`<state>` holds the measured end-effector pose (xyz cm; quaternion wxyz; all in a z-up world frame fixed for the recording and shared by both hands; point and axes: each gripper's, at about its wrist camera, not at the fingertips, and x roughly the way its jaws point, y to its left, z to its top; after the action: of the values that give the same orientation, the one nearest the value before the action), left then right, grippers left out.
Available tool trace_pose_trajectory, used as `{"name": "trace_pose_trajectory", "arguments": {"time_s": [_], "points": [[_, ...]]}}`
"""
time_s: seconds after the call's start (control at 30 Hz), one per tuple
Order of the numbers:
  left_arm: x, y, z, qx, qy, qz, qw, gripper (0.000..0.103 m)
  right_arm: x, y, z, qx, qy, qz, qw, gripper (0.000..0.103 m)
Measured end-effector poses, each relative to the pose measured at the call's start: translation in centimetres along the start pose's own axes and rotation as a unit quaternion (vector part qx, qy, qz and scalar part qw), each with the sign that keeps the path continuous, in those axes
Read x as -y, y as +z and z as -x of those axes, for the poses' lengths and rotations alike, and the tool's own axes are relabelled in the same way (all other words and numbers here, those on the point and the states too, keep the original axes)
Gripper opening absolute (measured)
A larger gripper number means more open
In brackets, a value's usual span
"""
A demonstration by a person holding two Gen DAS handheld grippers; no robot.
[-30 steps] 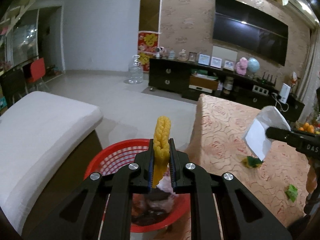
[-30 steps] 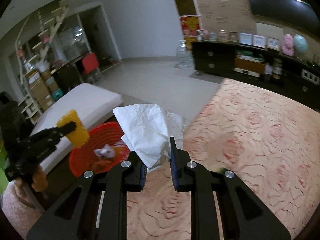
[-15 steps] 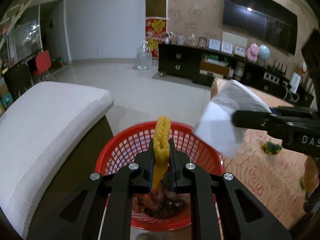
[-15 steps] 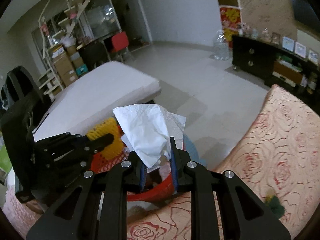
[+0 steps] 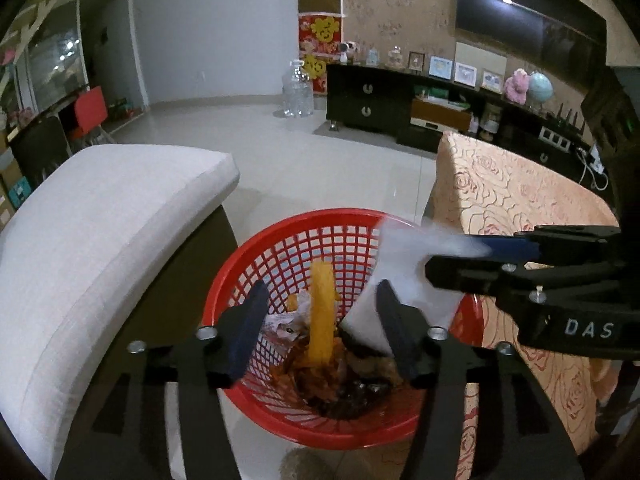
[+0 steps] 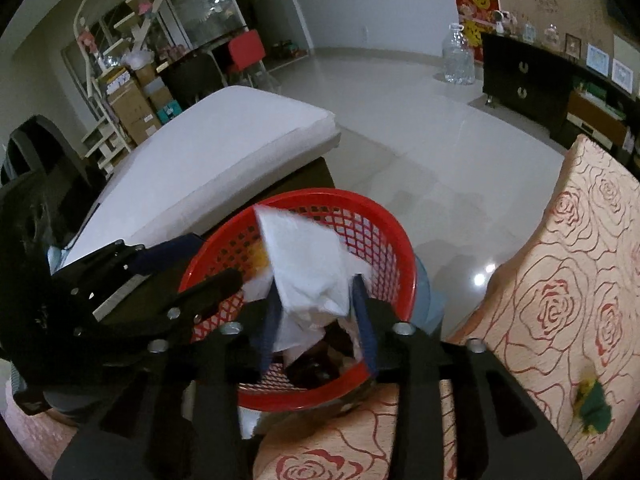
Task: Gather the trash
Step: 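Open both tools over the wastebasket to drop the net and tissue, then move both tools back over the table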
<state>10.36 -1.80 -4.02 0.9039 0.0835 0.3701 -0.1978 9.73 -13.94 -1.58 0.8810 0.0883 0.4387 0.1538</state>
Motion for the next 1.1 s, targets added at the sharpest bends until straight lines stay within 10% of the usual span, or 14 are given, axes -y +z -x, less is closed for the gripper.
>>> {"name": "trace_pose_trajectory", "arguments": {"time_s": [1.1], "points": [[1.3, 1.5, 3.6, 0.067, 0.006, 0.005, 0.9977, 0.080, 5.2, -2.2, 7.9, 0.083, -0.109, -0.045, 0.990, 0.072]]}}
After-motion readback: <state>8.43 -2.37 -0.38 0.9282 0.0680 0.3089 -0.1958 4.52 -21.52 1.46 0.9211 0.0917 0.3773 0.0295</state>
